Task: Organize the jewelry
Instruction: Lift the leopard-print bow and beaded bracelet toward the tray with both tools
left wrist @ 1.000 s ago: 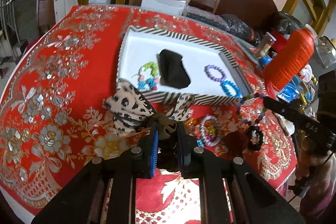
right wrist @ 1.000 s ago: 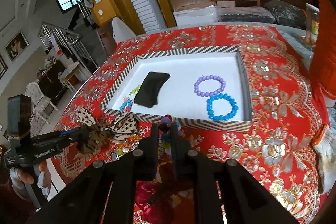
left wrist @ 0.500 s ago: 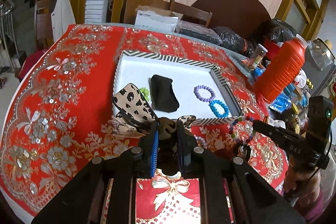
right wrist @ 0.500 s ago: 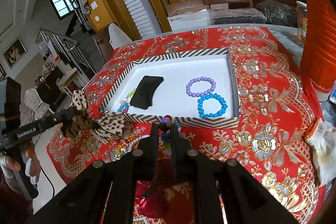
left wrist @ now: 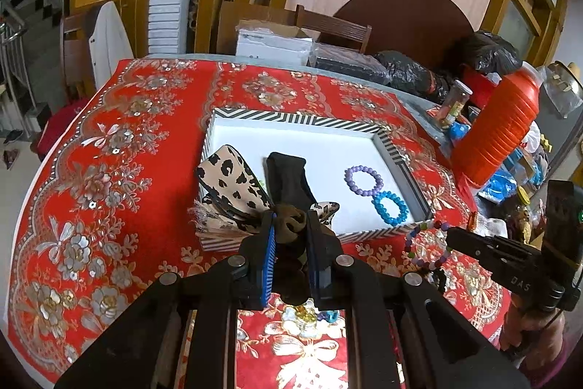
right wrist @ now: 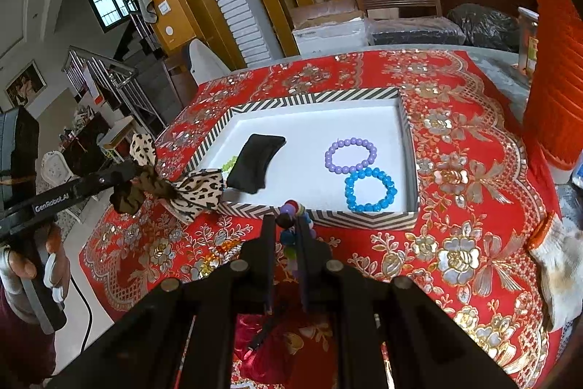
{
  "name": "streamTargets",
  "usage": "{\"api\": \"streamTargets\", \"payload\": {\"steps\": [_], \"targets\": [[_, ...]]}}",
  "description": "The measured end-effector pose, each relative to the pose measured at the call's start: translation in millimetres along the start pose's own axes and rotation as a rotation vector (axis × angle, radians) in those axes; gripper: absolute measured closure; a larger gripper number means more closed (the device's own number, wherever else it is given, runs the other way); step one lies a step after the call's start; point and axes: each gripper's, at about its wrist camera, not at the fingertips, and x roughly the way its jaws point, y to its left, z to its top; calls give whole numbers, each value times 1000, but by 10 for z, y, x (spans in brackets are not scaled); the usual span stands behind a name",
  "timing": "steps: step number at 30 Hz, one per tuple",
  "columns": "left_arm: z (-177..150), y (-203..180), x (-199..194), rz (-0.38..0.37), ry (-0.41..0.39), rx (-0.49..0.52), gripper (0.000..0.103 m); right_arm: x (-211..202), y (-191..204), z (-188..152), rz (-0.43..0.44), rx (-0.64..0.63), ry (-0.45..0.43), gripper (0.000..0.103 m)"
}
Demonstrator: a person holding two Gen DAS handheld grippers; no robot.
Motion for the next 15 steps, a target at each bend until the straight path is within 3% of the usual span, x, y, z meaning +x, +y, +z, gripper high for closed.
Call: {"api": "streamTargets", "payload": {"steps": [15], "targets": [[322,151,204,49,-12,-3,101,147,126,294,-5,-37,4,92]]}}
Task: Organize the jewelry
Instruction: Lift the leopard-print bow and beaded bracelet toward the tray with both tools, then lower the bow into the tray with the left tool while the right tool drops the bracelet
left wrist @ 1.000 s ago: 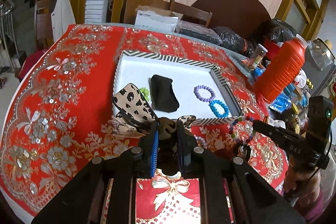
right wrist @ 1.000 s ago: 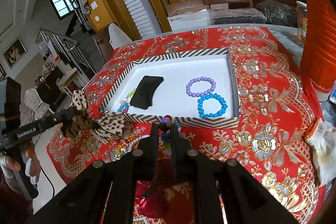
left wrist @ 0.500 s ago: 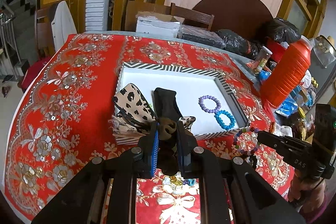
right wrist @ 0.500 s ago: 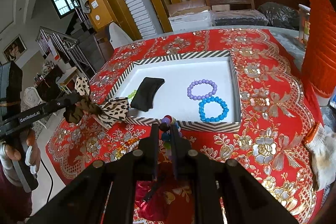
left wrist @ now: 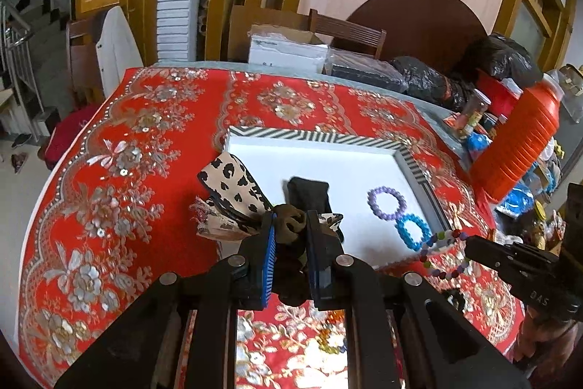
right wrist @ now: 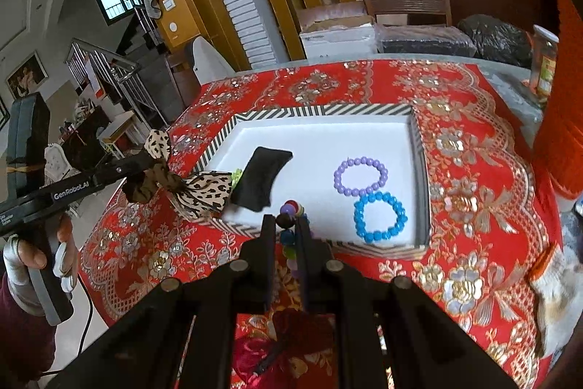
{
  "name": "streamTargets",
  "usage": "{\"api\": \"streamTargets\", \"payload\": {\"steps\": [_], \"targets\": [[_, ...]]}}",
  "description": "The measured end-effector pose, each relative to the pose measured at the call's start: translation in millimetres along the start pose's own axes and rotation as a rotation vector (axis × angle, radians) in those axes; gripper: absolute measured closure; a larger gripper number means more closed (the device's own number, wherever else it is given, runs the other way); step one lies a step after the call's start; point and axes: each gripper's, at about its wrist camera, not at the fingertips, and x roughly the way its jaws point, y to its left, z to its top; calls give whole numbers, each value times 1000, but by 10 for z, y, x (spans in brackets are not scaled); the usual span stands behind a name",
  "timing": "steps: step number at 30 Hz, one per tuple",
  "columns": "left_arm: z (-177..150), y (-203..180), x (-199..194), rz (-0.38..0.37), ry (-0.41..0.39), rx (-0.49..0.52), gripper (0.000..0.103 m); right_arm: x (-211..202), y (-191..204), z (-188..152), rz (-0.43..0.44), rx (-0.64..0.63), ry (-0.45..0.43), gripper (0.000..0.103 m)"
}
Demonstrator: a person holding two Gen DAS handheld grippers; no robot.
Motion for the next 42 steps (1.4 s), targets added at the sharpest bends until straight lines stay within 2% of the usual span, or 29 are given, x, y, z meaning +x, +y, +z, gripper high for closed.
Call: {"api": "streamTargets", "payload": {"steps": [10,19,25,28,34,37,41,42], "targets": [[341,64,285,8,-3,-26,101,227,-11,240,-19,-16,24,92],[671,39,847,-13,5,-68,101,574,-125,446,-57,-10,72,92],[810,134,1265,-78,20,-157,101,839,-136,496,-113,-28,111,92],[835,166,1380,-108,26,-177,101,954,-87,495,-125,-50,126,92],[723,238,1660,-45,116,-160,101,1329,63,367,-100,-97,216,92],[650,300,1713,-25,135,-165,101,1427,136,306,-80,-114,245,92],[611,327,1725,-27,149,-170,100,1511,207,241,-60,-135,272,92],[611,329,1733,-33,155,-171,96,1524,209,232,-54,-131,278,92]]}}
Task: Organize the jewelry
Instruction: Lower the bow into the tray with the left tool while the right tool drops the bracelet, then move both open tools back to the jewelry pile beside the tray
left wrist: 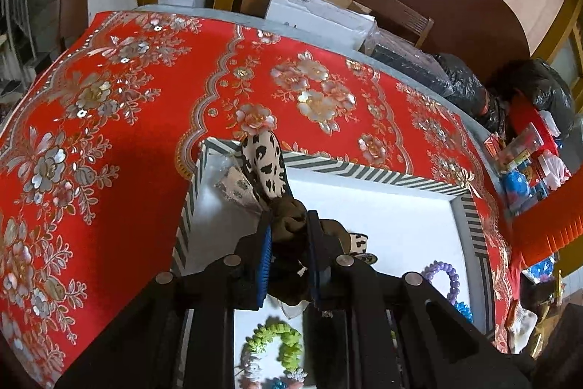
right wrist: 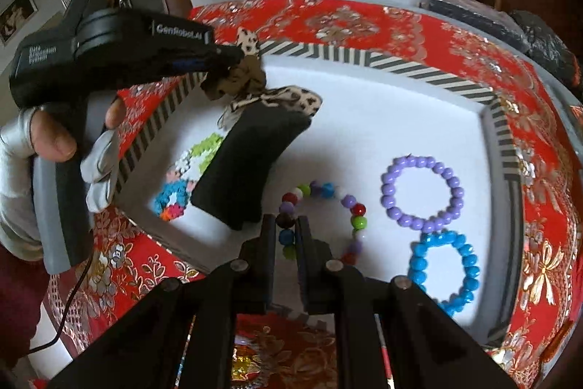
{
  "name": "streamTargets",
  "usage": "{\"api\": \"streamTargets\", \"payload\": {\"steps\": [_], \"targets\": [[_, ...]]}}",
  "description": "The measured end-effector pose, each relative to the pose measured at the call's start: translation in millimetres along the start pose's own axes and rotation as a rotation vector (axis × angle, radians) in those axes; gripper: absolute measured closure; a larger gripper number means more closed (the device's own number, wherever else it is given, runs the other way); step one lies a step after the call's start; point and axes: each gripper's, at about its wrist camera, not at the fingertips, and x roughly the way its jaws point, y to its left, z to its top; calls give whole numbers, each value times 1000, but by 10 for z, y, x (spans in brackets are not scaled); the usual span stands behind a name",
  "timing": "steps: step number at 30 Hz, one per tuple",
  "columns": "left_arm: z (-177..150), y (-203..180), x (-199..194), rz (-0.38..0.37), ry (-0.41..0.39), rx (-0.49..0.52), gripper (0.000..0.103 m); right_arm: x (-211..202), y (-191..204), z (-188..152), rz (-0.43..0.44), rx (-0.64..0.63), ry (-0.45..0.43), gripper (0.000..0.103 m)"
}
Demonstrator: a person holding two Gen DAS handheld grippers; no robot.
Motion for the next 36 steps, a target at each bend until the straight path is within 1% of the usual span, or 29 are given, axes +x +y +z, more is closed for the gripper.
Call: {"api": "streamTargets", "payload": {"steps": [1,3,4,6,10,12,14,20,22,26,31,36], "targets": [[-7,3,5,-12,7,-2,91,18,-7,-6,18,7,10,92],[-16,15,30,-31,22,-4,85,37,-8,-21,43,8,29,92],[-18,19,35,-36,29,-3,84,48,1,-34,54,6,39,92],[-38,32,25,-43,41,-1,84,39,12,-43,58,7,39,88],[-66,76,-144,-39,26,3,81,-119,-26,-82,67,31,4,82],[-89,91,-239,-17,19,18,80,-234,-62,-108,52,42,-19,71],[-120,103,-329,-5,13,27,80,-328,-91,-134,42,52,-39,67],[-279,52,-578,12,-10,65,80,-551,-156,-243,31,81,-78,67],[-359,-13,-667,23,-23,88,80,-615,-174,-279,27,91,-91,67],[-521,-162,-834,46,-49,138,80,-749,-216,-360,10,119,-114,61],[-709,-339,-1026,48,-78,186,80,-958,-233,-504,2,136,-152,61],[-932,-482,-1191,66,-103,234,80,-1132,-236,-662,-2,155,-180,61]]}}
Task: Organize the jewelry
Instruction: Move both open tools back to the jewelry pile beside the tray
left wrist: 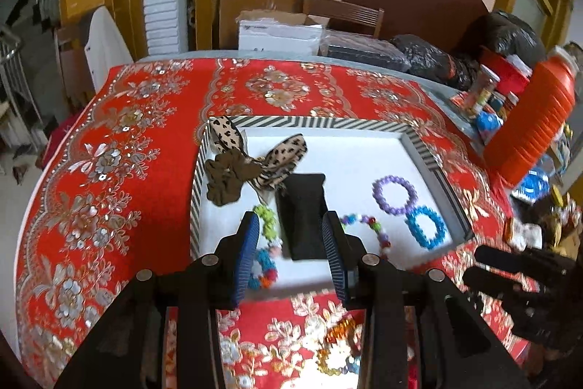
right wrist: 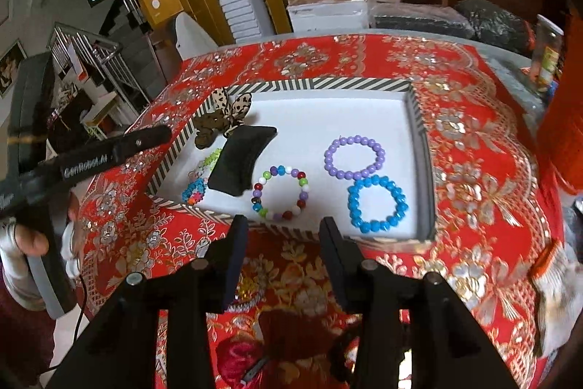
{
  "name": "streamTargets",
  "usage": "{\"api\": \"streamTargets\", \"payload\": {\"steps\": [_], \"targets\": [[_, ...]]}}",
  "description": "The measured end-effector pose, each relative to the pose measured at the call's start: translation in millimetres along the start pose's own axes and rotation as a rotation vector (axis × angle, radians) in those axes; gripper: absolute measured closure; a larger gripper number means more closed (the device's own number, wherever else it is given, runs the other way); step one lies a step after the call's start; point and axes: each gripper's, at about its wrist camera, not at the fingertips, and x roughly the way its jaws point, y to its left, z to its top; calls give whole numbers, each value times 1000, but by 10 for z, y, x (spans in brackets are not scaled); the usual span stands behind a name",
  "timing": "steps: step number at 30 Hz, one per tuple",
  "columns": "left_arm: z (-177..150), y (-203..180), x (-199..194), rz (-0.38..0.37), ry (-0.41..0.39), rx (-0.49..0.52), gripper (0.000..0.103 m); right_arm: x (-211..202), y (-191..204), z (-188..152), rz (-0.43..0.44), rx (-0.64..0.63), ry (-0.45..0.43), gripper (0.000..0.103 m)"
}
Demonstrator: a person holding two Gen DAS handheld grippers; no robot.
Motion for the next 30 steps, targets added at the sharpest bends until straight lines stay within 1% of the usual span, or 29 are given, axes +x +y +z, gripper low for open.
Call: {"api": "streamTargets", "payload": {"steps": [9,16,22,25,30], "targets": [[-245,-117,-317,37,-51,23,80,-271,-22,-243,-6,20,-28,60],[-387,-170,-478,43,-61,29,80,-436,-42,-377,-12,30,-48,60],[-473,-192,-560,22,-57,19,80,-549,-65,-498,-24,30,-52,60],[-511,-168,-566,-10,-34,-2,80,-602,-108,-545,-29,42,-56,60],[-598,-134,-523,-35,3,-19,80,-621,-223,-644,-44,68,-49,60]]}}
